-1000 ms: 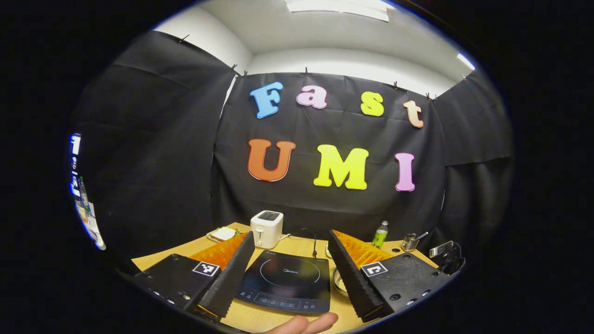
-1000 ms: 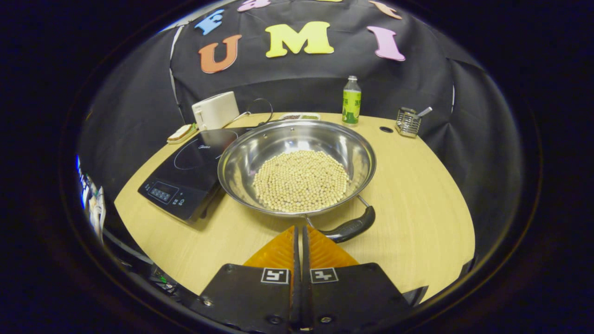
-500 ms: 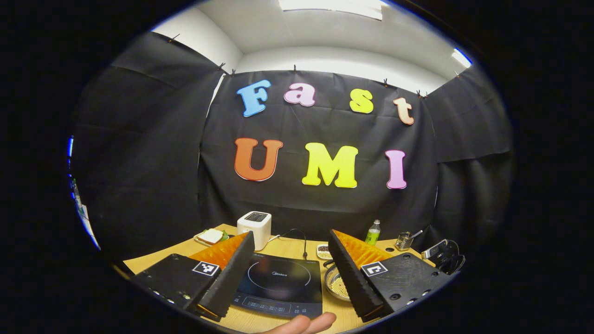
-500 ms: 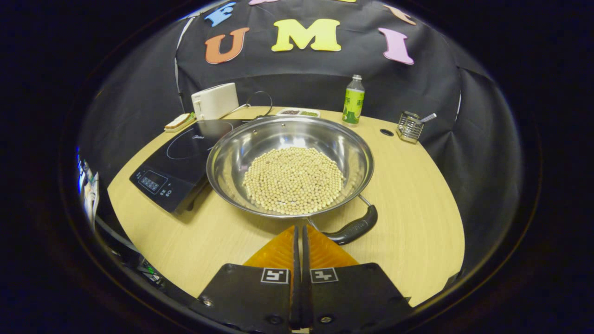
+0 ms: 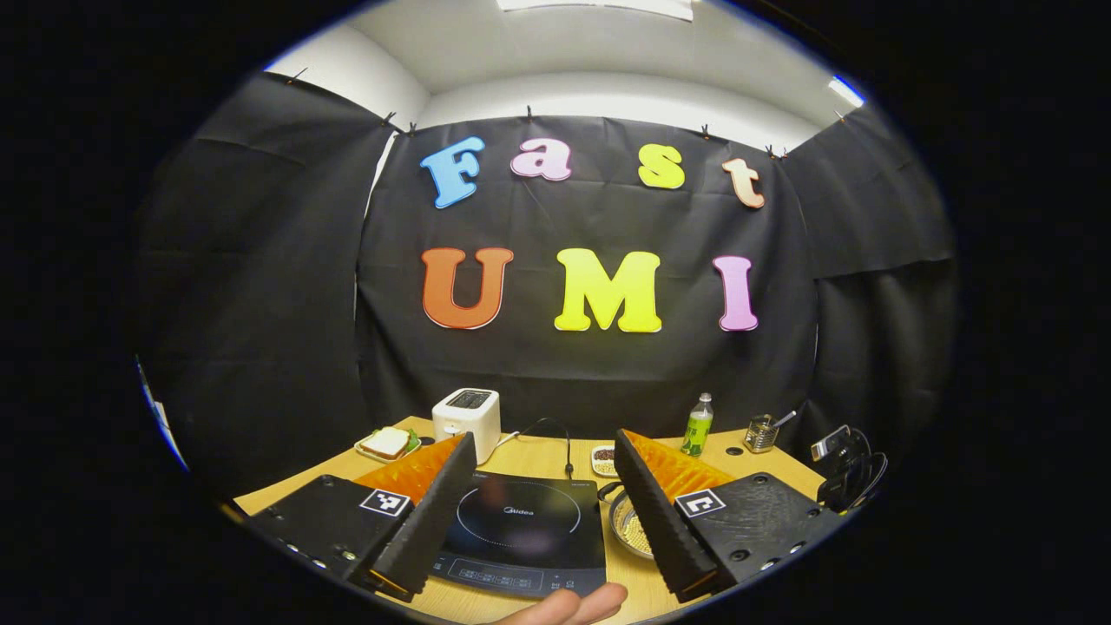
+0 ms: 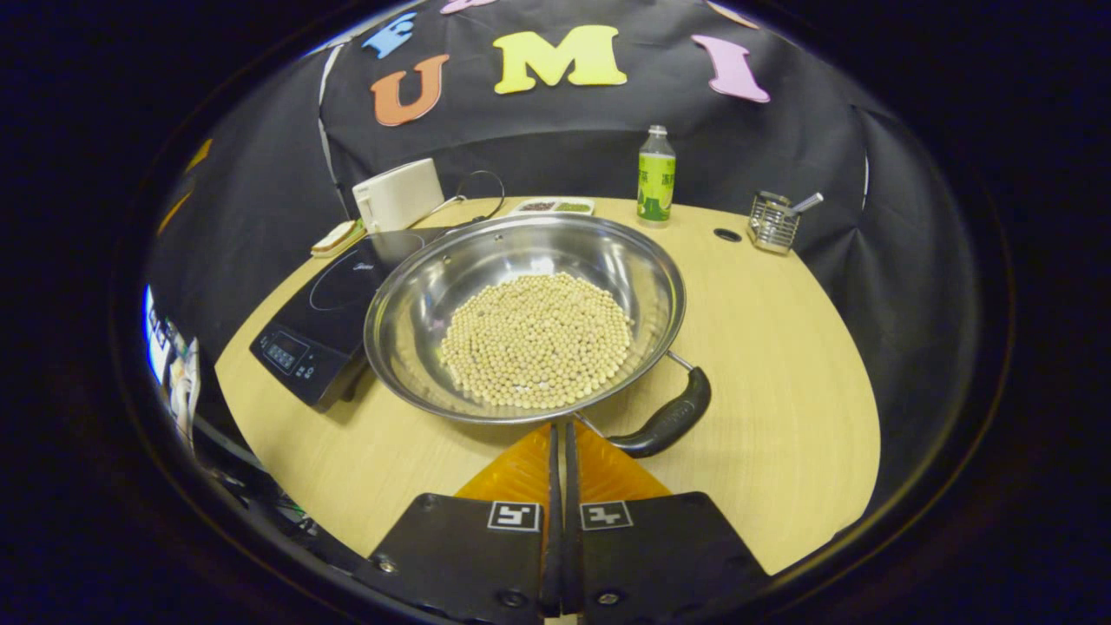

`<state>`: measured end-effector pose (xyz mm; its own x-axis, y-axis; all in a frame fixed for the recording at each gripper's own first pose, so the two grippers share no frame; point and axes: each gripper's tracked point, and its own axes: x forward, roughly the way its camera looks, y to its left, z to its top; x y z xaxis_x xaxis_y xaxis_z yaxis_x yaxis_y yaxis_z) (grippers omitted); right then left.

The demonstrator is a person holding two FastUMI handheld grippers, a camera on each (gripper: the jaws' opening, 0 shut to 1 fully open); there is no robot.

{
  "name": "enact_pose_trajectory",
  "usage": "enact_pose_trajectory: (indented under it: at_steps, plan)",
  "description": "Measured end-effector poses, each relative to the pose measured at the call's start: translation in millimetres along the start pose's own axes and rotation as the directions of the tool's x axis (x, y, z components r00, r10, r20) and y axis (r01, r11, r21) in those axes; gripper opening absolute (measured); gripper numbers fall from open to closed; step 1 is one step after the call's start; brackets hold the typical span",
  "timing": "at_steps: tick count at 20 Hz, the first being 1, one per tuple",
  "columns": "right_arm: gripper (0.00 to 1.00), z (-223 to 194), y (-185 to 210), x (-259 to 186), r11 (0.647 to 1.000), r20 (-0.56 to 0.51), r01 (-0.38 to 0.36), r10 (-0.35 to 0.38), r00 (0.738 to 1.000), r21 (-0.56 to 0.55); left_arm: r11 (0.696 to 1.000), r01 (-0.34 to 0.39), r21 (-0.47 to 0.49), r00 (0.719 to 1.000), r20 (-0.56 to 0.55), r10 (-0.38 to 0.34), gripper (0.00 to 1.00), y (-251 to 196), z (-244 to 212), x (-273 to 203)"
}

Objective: First push the handle of the pot to place it horizontally, then grasp the pot with both hands and set it on the induction cooktop.

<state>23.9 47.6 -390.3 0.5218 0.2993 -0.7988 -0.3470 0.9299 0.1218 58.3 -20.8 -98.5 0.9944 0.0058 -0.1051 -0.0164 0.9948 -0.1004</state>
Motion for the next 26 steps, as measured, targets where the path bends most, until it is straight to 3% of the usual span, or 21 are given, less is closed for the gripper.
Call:
enact_pose_trajectory:
  at_steps: [4,7,8,11,15,26]
  plan:
    - [0.00,3.3,-18.1,9.5,1.000,-0.015,0.010,-0.010,1.000,-0.008,0.998,0.006,0.062,1.000,-0.001,-0.005,0.95,-14.5,-0.7,9.8]
    - [0.06,6.1,-25.5,14.1,1.000,-0.029,0.000,0.000,1.000,0.000,0.997,0.008,0.083,1.000,-0.020,-0.006,0.95,-23.2,-8.9,21.5]
    - [0.04,8.1,-29.2,15.0,1.000,-0.032,0.000,0.000,0.999,-0.003,0.996,0.002,0.088,1.000,-0.027,0.001,0.95,-24.4,-10.1,25.5]
    - [0.04,13.6,-51.9,24.0,1.000,-0.039,0.030,-0.030,0.999,-0.009,0.997,-0.014,0.081,0.999,-0.044,0.017,0.96,-27.9,-13.3,37.2]
    - [0.04,16.8,-84.5,38.3,0.995,-0.059,0.067,-0.063,0.996,0.074,0.996,-0.032,0.086,0.996,-0.083,0.040,0.96,-32.0,-25.6,50.8]
    - [0.01,46.6,-109.4,53.2,0.985,-0.046,0.120,-0.115,0.992,0.124,0.996,-0.029,0.081,0.991,-0.131,0.039,0.96,-38.5,-44.4,71.1]
